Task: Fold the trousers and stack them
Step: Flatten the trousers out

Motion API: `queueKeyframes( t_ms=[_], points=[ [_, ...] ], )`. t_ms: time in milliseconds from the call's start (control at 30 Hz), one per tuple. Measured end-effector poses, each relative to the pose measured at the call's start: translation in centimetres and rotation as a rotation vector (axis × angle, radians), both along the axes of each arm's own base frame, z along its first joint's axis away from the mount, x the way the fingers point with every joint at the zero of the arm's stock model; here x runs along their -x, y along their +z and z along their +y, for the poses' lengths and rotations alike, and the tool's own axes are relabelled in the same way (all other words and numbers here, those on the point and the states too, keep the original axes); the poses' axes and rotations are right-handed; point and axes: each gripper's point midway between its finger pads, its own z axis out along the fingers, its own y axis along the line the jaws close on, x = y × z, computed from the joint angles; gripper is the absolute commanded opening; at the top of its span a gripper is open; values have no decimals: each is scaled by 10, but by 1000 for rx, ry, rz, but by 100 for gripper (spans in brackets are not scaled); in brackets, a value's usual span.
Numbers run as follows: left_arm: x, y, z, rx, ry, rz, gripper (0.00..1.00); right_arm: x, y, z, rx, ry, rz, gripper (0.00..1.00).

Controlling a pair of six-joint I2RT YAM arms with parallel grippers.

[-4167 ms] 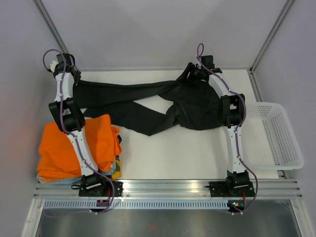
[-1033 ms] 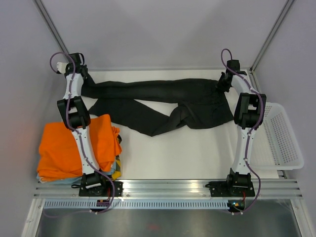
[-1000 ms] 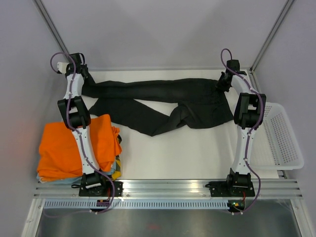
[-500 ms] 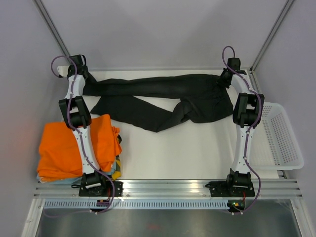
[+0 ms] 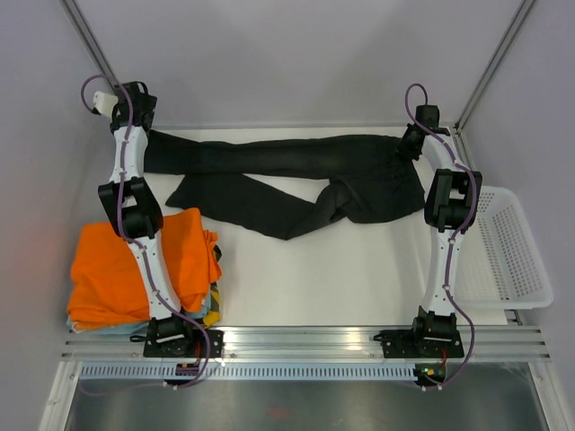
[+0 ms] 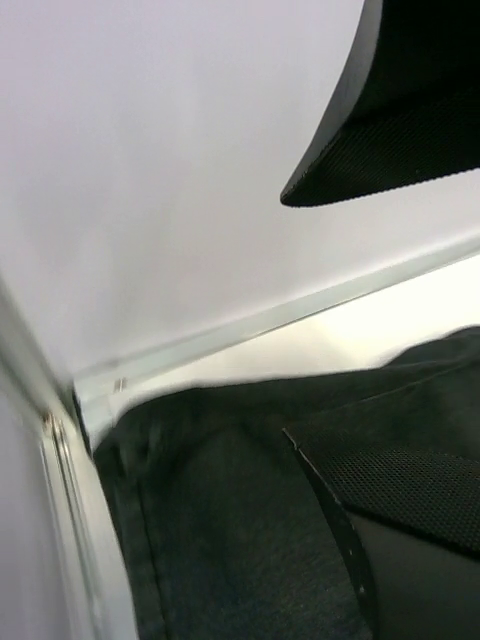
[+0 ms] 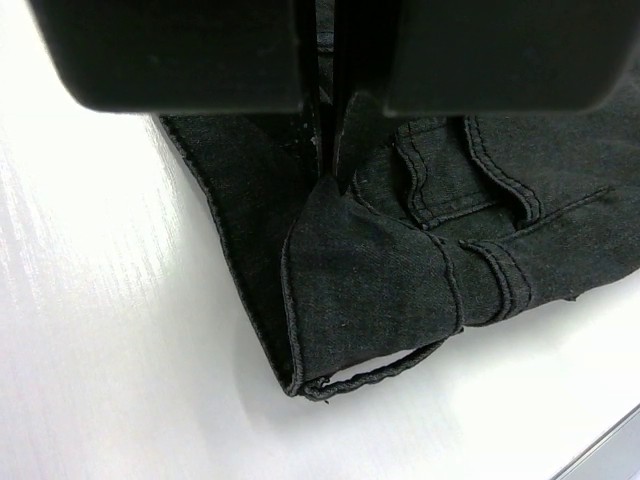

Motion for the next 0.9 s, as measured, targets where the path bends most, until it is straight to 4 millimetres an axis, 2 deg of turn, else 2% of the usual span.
queueKeyframes(
  t_ms=[67, 167, 233, 300, 400, 467, 500, 567, 600, 667, 700, 800, 900],
  points=[
    [-1, 30, -19, -90, -97, -8, 99, 0, 0, -1, 2, 2, 0, 2],
    [3, 67, -58, -240, -242, 7, 100, 0, 0, -2, -7, 5, -2, 2],
    [8, 83, -87, -322, -323, 30, 100, 0, 2, -5, -15, 4, -5, 2],
    [21, 91, -119, -388, -408, 75, 100, -1, 5, -10, -14, 1, -12, 2],
    [51, 73, -152, -405, -513, 184, 98, -3, 10, -17, 2, -9, -20, 2],
    [73, 51, -155, -387, -553, 268, 97, -3, 12, -22, 21, -16, -18, 6],
    [87, 36, -153, -372, -566, 321, 96, -2, 13, -25, 24, -18, -16, 18],
    [115, 3, -147, -331, -591, 421, 95, 0, 14, -28, 17, -11, -10, 33],
    [128, -13, -146, -304, -607, 470, 94, 0, 16, -30, 8, -1, -15, 50],
    [152, -38, -144, -263, -623, 550, 94, 1, 21, -29, -14, 22, -25, 63],
    [162, -50, -144, -241, -635, 587, 93, 2, 24, -28, -25, 41, -32, 73],
    [182, -75, -151, -189, -675, 651, 92, 8, 45, -17, -52, 108, -60, 81],
    [189, -85, -160, -150, -711, 668, 91, 9, 77, 7, -56, 190, -115, 82]
  ],
)
